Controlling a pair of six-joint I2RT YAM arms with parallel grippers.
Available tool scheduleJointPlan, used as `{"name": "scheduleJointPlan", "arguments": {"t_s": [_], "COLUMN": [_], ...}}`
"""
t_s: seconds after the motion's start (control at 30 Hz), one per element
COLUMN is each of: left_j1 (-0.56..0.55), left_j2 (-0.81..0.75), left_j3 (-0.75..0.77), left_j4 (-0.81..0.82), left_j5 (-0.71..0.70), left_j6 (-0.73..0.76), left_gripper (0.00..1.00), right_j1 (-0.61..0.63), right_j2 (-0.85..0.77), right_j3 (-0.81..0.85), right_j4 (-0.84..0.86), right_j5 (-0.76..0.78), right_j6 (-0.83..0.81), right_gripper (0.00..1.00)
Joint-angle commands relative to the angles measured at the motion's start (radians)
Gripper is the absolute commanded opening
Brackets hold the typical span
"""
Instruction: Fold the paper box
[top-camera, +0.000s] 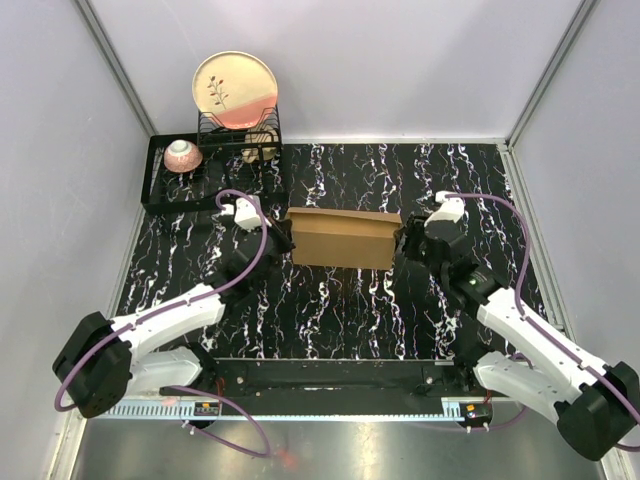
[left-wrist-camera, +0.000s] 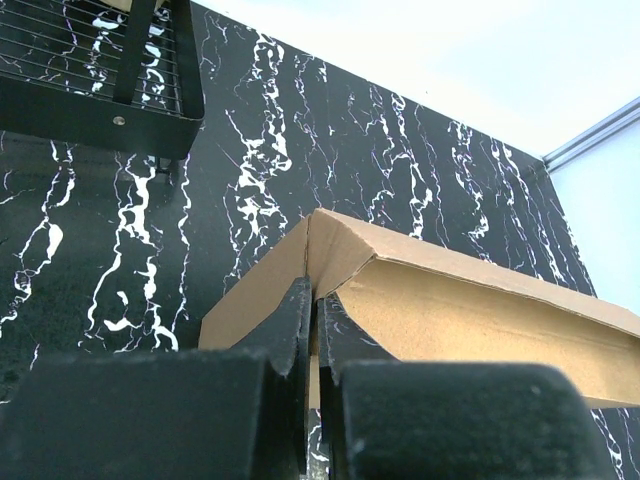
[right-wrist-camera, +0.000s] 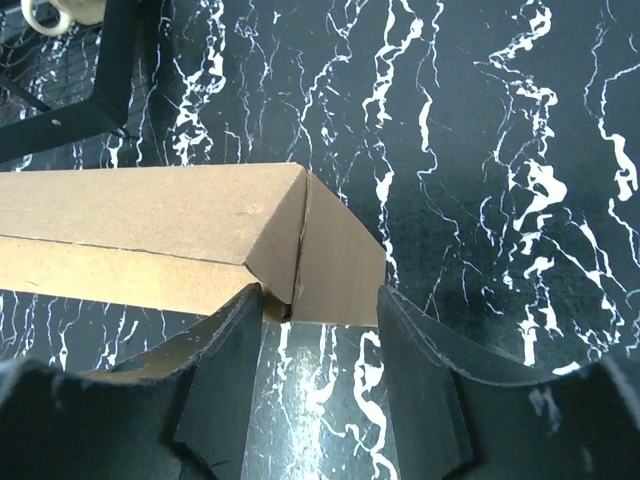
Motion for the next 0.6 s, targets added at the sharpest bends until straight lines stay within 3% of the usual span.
{"name": "scheduleJointPlan", "arguments": {"t_s": [0.0,0.57], "left_j1": [-0.038,-0.047], "left_j2": [0.078,0.08], "left_j3": [-0.087,-0.071], "left_j4": [-0.444,-0.46], "left_j5": [0.121,0.113], "left_j6": [-0.001,0.005], "left_gripper": [0.0,0.0], "right_j1": [0.005,0.003], "right_j2": [-0.024,-0.027], "right_j3": [0.034,0.103], "right_j4": [-0.144,-0.023], "right_j5": [0.026,0.043], "right_j6": [-0.024,-0.115], "right_gripper": [0.56,0.49]}}
